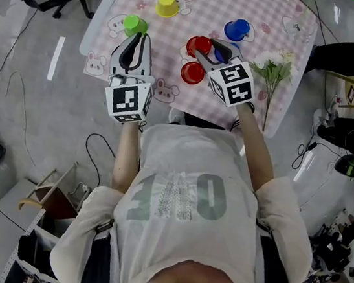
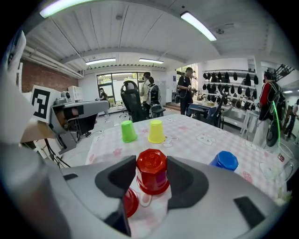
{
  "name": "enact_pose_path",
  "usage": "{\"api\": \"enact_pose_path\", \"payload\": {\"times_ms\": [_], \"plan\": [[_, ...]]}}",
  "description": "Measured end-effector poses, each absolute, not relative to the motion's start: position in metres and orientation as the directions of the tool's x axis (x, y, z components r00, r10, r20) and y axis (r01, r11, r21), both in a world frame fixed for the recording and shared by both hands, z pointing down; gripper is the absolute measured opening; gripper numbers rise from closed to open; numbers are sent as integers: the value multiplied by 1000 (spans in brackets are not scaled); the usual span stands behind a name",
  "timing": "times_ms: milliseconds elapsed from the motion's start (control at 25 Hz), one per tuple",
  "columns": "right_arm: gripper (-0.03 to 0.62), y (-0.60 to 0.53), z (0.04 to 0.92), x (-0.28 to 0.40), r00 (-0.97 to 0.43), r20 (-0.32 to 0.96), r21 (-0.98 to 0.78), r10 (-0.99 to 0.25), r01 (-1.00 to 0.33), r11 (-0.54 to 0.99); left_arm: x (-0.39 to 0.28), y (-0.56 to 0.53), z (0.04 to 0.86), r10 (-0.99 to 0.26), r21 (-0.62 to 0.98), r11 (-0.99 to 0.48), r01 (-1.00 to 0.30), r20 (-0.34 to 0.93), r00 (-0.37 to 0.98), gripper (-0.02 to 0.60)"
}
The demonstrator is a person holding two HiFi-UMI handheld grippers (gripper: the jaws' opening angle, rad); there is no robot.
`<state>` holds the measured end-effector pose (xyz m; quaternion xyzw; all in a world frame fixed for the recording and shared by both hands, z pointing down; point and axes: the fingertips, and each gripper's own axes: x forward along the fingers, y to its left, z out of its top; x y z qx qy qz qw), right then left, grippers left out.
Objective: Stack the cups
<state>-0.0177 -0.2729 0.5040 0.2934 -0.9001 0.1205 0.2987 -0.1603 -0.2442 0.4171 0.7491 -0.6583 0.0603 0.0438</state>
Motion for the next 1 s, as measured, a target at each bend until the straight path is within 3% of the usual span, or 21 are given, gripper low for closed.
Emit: {"api": "enact_pose_path", "payload": {"times_ms": [640,1000], "plan": [[216,-276,512,-15,-630,624,-43,-462,-619,785,-157,-244,422,-977,-19,-138,-990,164,133,31],[227,-257,472,-18,-698,546,-67,-463,-588,806,-159,-242,413,-981,-26,-133,-991,145,128,31]]}}
